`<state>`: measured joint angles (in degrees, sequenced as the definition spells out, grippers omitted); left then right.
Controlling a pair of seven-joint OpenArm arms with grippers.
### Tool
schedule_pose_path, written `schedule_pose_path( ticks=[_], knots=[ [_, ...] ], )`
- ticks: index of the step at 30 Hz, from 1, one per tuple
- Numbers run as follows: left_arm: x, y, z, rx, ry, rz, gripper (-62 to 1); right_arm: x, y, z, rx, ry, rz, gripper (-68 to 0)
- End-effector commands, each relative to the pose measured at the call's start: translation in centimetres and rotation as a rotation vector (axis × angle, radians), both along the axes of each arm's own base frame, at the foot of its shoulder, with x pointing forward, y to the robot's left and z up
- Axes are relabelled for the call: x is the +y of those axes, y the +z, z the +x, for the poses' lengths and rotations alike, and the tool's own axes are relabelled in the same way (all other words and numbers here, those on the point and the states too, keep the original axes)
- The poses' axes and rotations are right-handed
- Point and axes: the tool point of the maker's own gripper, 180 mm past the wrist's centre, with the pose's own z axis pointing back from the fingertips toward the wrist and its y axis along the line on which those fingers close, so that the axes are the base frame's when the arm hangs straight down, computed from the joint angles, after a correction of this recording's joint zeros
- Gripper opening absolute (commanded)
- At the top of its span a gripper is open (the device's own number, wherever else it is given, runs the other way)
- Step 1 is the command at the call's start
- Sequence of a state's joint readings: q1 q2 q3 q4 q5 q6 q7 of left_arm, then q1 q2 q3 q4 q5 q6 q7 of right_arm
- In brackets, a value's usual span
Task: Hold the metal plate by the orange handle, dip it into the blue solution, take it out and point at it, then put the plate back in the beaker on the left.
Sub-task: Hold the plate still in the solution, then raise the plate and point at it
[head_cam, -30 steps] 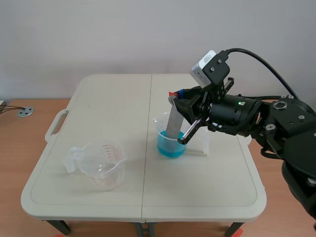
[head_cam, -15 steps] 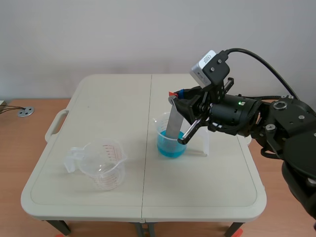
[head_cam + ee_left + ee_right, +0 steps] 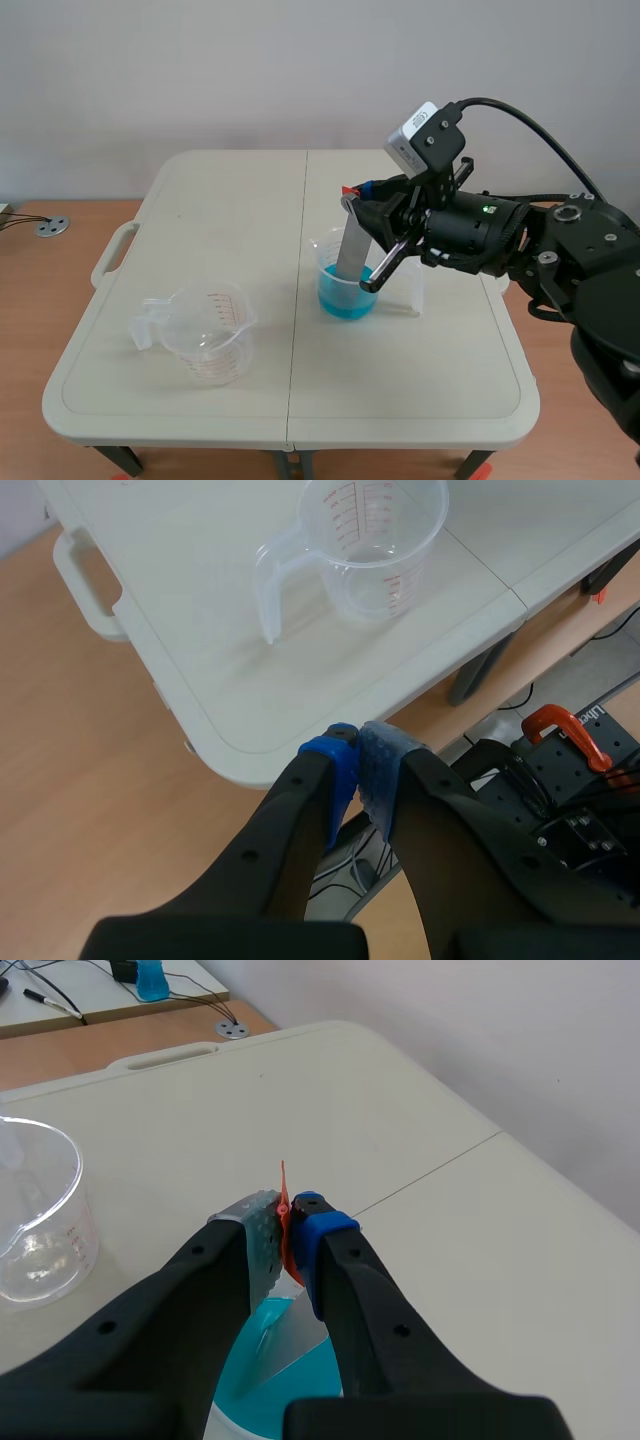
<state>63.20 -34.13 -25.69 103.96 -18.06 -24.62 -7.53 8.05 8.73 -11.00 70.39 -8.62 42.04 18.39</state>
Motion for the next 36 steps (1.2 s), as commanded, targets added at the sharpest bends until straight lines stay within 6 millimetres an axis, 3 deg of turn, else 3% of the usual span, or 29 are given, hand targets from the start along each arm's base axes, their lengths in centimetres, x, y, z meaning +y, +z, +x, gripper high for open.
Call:
schedule_pose_path(
  ticks=[1, 10, 16, 26, 36],
  knots=[
    [-0.2, 0.3, 0.0, -0.007, 0.001, -0.018, -59.6, 0.0, 0.4, 0.2, -0.009, 0.01, -0.005, -66.2],
    [-0.2, 0.3, 0.0, -0.007, 0.001, -0.017, -59.6, 0.0, 0.5, 0.2, -0.015, 0.012, 0.002, -66.2],
    [-0.2, 0.3, 0.0, -0.008, 0.001, -0.018, -59.6, 0.0, 1.7, 0.3, -0.054, 0.018, 0.015, -66.2],
    [0.9, 1.3, 1.3, -0.096, 0.068, 0.008, -59.6, 0.1, 5.6, 0.3, -0.176, 0.04, 0.004, -66.2],
    [1.0, 1.3, 1.4, -0.098, 0.073, 0.012, -59.6, 0.1, 9.4, 0.0, -0.29, 0.044, 0.005, -66.2]
  ],
)
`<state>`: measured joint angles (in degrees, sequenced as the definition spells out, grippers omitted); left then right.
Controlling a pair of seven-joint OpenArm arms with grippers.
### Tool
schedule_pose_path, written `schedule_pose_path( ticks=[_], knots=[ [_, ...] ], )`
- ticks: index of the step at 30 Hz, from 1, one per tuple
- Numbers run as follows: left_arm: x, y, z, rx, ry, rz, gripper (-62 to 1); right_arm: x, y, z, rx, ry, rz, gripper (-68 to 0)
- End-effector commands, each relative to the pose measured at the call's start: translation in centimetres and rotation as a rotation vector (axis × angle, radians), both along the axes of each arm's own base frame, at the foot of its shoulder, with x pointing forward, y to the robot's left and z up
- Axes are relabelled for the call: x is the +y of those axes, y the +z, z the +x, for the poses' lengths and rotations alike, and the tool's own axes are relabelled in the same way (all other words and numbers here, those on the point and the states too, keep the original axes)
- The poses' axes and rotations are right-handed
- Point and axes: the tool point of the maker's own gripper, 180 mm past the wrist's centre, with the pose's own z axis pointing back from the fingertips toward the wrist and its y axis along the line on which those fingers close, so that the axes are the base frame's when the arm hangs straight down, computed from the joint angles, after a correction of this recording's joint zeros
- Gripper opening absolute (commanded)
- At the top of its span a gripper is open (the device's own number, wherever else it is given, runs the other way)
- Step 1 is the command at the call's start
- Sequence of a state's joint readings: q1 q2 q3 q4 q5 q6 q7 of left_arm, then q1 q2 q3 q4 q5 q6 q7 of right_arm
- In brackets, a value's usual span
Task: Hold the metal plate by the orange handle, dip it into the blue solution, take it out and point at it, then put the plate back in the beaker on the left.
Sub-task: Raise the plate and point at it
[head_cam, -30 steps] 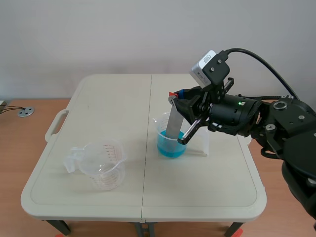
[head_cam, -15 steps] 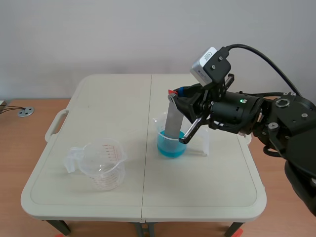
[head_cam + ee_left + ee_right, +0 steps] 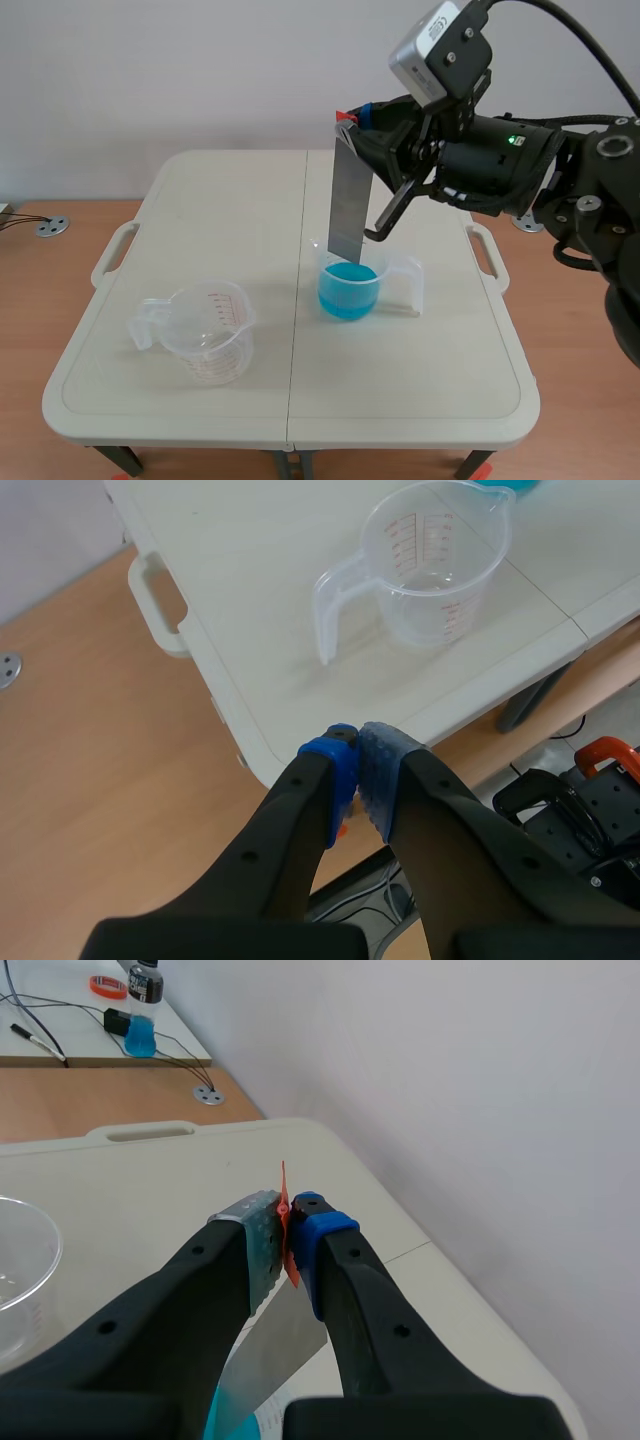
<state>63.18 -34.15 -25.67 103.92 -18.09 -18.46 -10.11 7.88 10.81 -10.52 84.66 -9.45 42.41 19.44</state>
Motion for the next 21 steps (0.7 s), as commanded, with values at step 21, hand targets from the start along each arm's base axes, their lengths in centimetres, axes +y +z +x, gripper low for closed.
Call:
schedule_pose_path(
  ticks=[21],
  knots=[
    [-0.4, 2.2, 3.0, -0.117, -0.009, -0.018, -59.6, -0.1, 6.4, -0.7, -0.187, 0.009, 0.019, -66.2]
  ],
)
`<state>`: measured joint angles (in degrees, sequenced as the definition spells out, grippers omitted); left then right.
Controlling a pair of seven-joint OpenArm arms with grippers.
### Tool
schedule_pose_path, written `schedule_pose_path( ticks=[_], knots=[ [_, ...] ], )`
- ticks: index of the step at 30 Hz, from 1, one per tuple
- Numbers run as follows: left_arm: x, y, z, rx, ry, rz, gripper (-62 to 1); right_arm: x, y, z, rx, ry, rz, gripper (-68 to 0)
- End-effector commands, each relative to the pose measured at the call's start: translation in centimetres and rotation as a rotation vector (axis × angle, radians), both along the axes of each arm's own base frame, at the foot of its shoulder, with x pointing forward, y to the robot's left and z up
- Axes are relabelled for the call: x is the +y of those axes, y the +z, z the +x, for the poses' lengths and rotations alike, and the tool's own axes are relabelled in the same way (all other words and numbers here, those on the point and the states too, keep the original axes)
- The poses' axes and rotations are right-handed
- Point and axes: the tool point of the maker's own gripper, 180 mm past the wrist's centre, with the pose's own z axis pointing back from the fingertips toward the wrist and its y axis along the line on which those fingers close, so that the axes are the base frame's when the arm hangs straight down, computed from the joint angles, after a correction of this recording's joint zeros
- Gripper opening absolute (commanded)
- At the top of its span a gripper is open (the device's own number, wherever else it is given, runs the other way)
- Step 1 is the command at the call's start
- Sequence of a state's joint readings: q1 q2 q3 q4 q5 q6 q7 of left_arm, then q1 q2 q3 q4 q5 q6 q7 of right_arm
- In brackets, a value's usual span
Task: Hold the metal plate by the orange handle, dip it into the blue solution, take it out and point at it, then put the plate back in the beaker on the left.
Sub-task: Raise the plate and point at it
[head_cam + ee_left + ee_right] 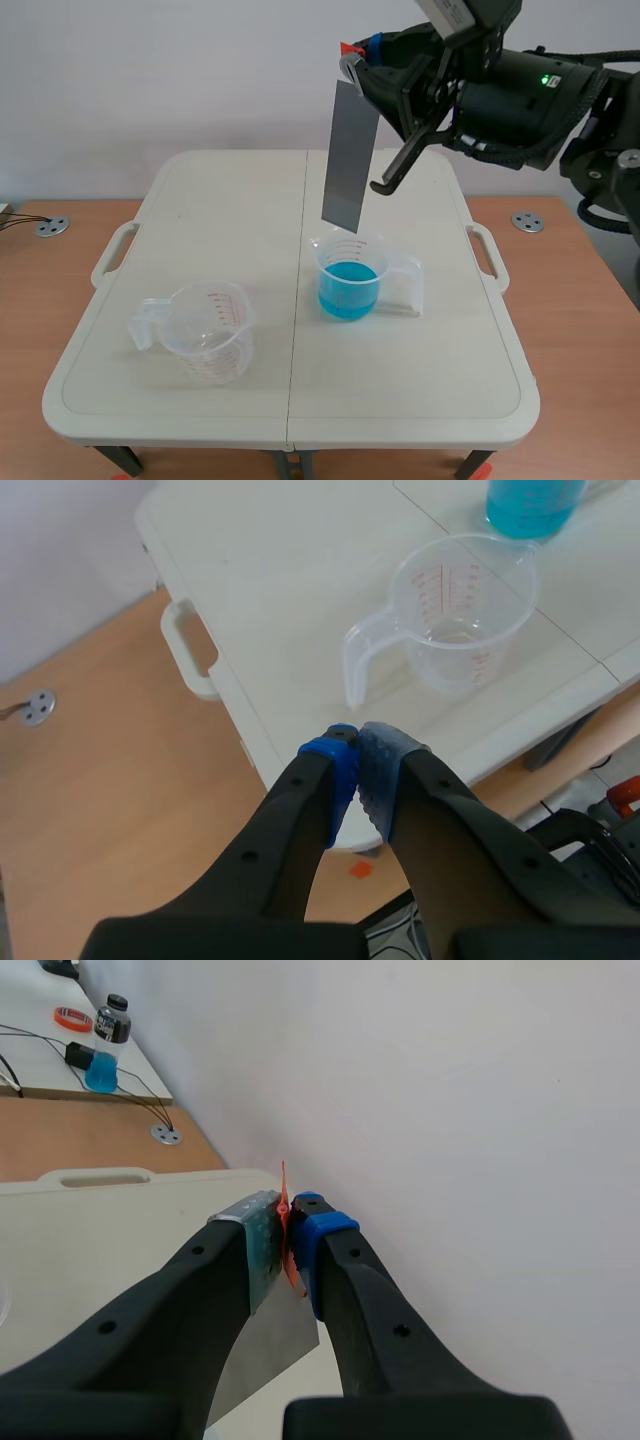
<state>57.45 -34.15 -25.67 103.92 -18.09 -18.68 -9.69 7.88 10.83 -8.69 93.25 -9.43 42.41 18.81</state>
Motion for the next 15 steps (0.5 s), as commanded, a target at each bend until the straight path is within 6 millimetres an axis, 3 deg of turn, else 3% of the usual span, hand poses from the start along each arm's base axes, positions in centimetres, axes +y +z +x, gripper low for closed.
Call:
schedule_pose_path(
  ticks=[1, 15],
  knots=[
    [-0.5, 0.8, 0.7, -0.035, -0.015, -0.021, -59.6, 0.1, 1.7, -0.3, -0.046, 0.017, 0.016, -66.2],
    [-4.8, 1.9, 6.0, -0.094, -0.15, -0.008, -59.6, 0.3, 2.7, -0.7, -0.078, 0.023, 0.015, -66.2]
  ],
)
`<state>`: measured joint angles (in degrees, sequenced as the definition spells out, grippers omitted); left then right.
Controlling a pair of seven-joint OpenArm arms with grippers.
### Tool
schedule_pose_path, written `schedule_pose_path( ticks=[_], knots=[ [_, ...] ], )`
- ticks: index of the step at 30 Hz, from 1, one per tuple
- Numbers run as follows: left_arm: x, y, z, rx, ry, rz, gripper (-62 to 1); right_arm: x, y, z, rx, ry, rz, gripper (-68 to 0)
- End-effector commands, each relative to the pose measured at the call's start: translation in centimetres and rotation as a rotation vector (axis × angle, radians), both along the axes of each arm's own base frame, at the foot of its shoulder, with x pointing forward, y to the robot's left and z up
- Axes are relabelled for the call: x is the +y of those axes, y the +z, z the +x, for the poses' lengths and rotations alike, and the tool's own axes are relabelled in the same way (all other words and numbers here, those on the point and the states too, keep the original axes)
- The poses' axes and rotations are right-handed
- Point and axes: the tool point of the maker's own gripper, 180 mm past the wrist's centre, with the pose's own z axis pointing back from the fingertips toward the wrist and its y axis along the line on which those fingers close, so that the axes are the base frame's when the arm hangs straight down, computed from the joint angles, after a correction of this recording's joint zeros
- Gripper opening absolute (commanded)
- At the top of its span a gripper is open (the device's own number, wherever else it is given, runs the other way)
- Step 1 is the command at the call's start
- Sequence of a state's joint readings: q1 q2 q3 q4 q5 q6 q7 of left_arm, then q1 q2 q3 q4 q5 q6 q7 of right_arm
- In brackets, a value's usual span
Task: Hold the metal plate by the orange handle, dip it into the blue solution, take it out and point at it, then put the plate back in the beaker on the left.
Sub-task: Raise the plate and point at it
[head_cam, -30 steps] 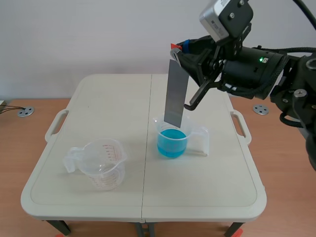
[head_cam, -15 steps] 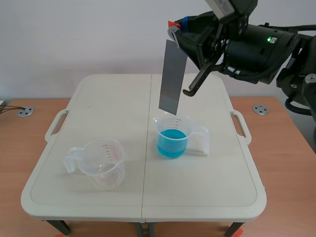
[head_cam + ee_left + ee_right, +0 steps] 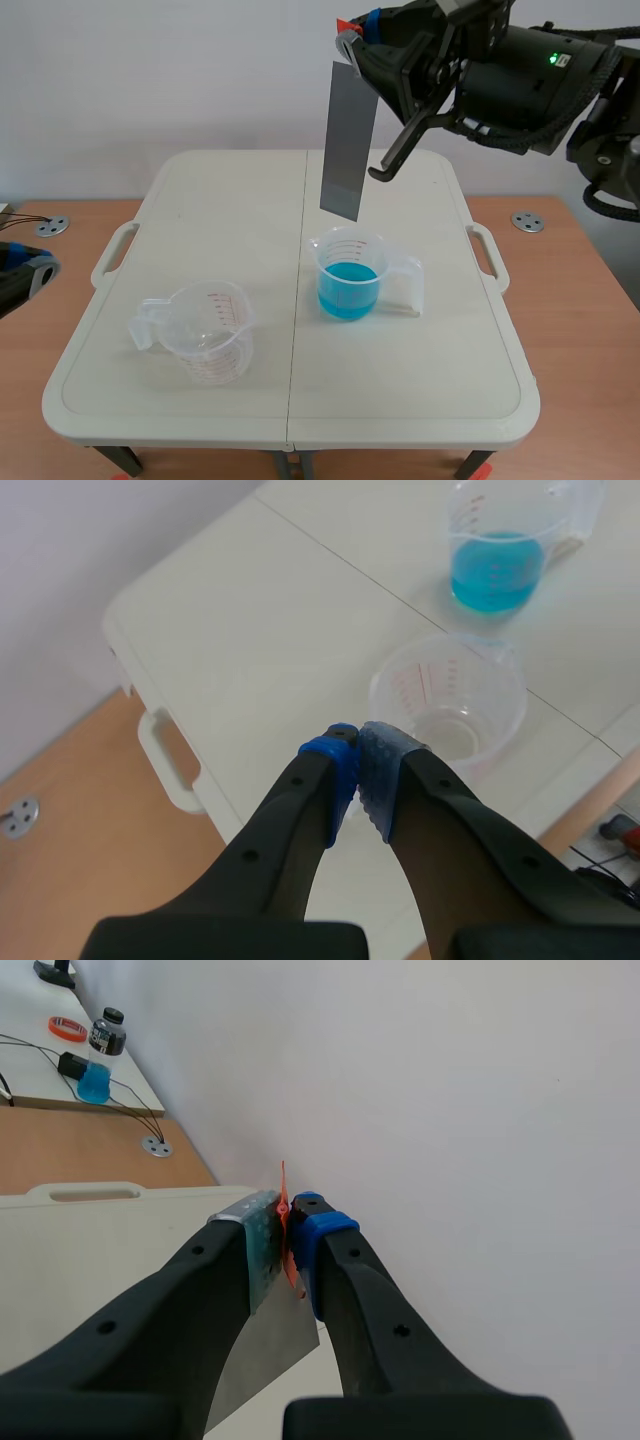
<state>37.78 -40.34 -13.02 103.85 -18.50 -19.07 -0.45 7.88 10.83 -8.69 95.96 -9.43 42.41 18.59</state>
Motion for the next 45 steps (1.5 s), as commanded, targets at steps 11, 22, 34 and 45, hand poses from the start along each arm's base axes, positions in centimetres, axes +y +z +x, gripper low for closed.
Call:
schedule_pose_path(
  ticks=[11, 22, 34, 45],
  knots=[
    [-3.2, 0.5, 5.7, -0.059, -0.053, -0.036, -59.6, 0.0, 1.3, -0.3, -0.034, 0.016, 0.016, -66.2],
    [-7.2, -1.6, 10.1, -0.024, -0.128, -0.056, -59.6, 0.0, 1.3, -0.3, -0.034, 0.016, 0.016, -66.2],
    [-12.5, -3.3, 12.3, -0.008, -0.236, -0.037, -59.6, 0.0, 1.3, -0.3, -0.034, 0.016, 0.016, -66.2],
    [-15.8, -2.3, 12.4, -0.017, -0.34, -0.046, -59.6, 0.0, 1.3, -0.3, -0.034, 0.016, 0.017, -66.2]
  ],
)
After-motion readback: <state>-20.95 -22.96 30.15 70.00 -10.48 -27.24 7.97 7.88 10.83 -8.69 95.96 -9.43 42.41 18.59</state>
